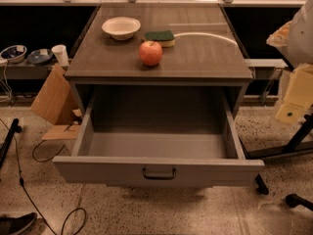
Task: Place sponge into top drawer
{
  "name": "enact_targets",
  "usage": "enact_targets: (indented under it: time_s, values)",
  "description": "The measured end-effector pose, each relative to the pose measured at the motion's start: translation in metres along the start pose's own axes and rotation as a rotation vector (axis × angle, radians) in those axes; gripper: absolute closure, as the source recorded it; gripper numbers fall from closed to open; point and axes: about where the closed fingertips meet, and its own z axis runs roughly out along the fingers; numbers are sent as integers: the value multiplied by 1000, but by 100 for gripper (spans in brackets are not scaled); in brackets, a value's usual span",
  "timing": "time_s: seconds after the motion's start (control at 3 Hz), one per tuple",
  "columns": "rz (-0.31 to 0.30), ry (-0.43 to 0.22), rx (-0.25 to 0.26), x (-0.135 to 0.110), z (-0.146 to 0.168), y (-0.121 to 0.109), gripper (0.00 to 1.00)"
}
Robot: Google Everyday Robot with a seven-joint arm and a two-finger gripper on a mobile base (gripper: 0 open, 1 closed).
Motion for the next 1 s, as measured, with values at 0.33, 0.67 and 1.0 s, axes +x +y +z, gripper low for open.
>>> enact_targets:
  time_s: [0.33,0.67,1.0]
  values:
    - [2,-2,4,0,-1,0,0]
    - [5,-27,28,-13,-5,-15,0]
    - [11,-77,48,-33,-4,-43,0]
